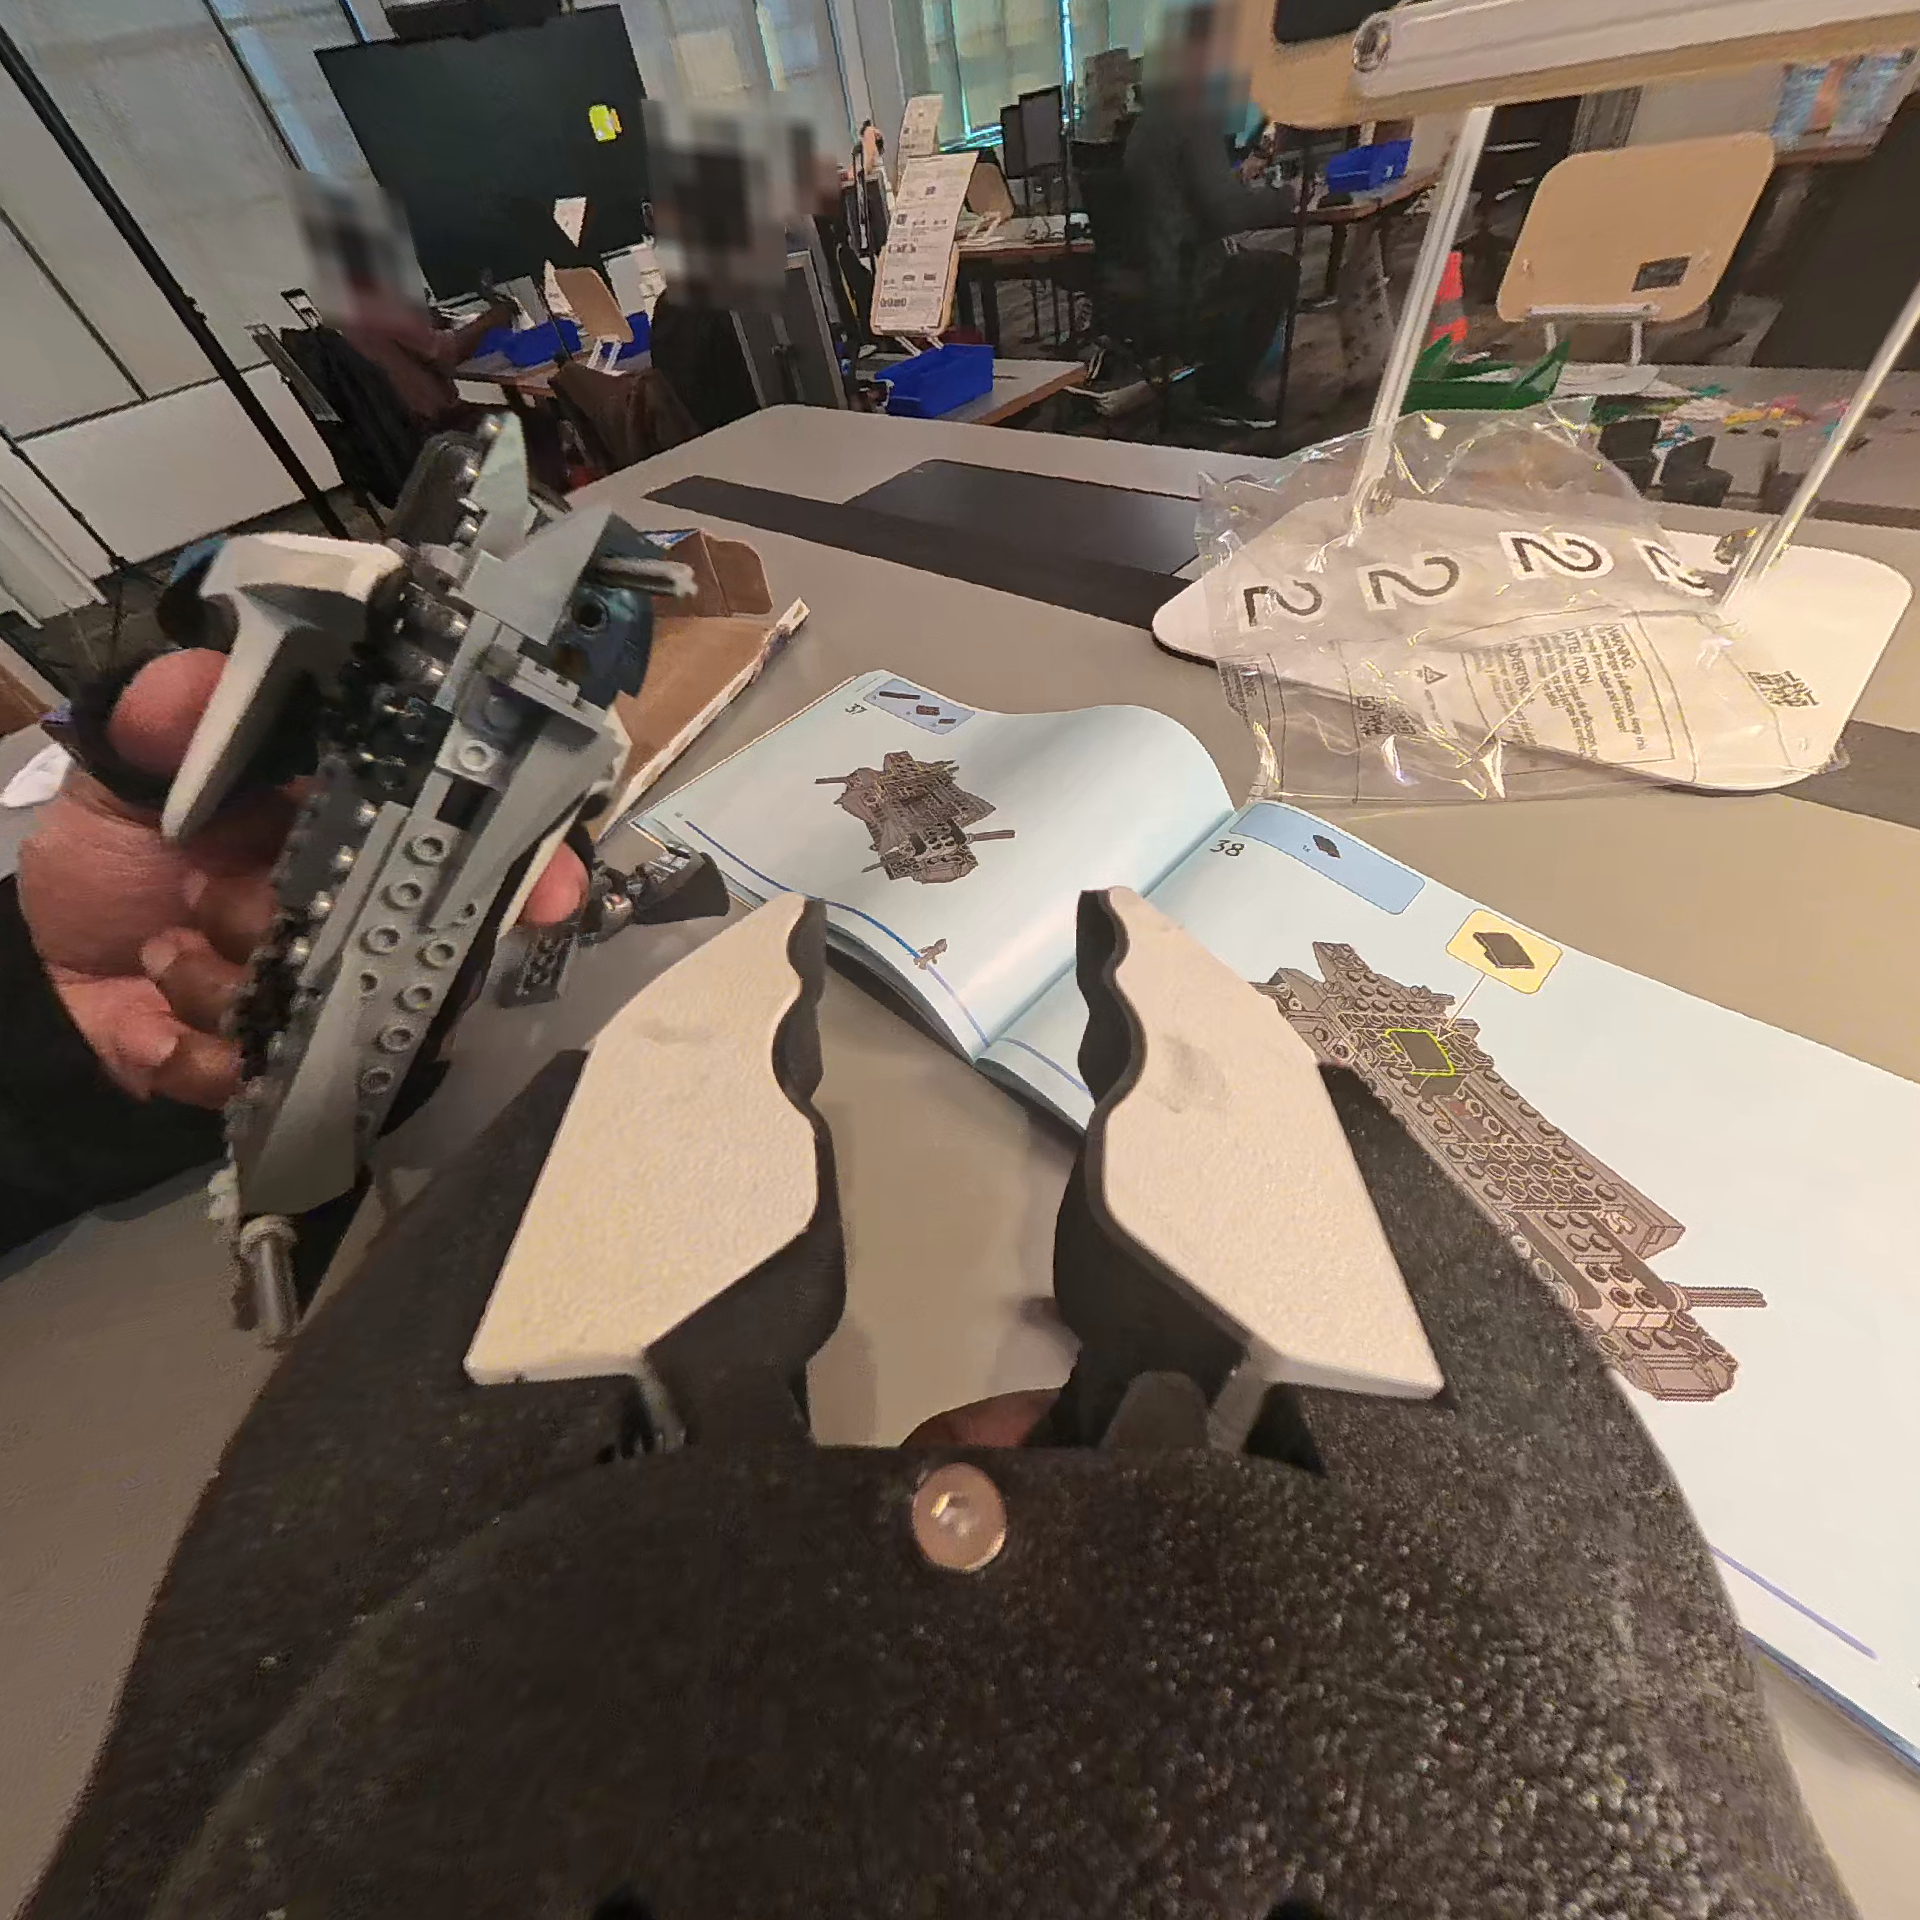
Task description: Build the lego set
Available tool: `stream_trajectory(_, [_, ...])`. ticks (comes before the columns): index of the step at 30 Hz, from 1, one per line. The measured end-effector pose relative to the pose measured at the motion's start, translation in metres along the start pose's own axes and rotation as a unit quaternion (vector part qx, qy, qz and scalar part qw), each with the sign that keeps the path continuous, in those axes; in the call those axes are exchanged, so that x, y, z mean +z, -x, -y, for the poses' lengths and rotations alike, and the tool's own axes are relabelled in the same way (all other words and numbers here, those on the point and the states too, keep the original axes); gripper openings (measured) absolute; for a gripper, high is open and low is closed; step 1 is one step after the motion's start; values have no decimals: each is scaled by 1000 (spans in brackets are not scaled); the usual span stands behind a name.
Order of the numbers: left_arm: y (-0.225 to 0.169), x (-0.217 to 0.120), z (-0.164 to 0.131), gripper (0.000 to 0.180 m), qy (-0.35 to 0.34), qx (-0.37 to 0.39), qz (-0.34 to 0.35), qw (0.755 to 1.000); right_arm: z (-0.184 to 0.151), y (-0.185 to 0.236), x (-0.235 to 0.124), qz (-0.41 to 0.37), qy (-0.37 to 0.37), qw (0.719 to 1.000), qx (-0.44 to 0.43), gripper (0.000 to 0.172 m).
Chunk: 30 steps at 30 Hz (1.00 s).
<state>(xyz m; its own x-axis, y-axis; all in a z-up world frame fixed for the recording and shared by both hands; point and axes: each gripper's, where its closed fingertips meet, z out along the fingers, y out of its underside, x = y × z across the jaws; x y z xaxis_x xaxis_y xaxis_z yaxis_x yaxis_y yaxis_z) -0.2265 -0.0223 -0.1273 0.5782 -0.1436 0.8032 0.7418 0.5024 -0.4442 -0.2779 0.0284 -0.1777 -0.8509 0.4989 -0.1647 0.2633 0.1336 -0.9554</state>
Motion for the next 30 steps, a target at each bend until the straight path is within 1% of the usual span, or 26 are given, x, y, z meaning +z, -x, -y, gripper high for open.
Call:
stream_trajectory(5, [-5, -5, 4, 31, -2, 18, 3, 1000, 1, 1, -1, -2, -5, 1000, -6, 47])
stream_trajectory(11, [-5, -14, 13, 31, -1, 52, 31, 998, -1, 11, 1, 11, 6, 999, -41, 47])
stream_trajectory(20, [-19, -34, 34, 31, -29, 65, 24, 997, -9, 28, 7, 13, 33, 991, -128, 48])
stream_trajectory(22, [-28, -36, 35, 31, -31, 61, -4, 998, -10, 29, 10, 3, 36, 988, -152, 50])
stream_trajectory(24, [-43, -37, 35, 33, -31, 58, -56, 996, -11, 33, 13, -4, 37, 984, -177, 50])
stream_trajectory(25, [-52, -38, 34, 31, -28, 58, -86, 994, -11, 35, 15, -8, 39, 981, -187, 50])
stream_trajectory(30, [-90, -43, 23, 31, -8, 84, -202, 976, -15, 40, 22, -32, 50, 972, -228, 49])
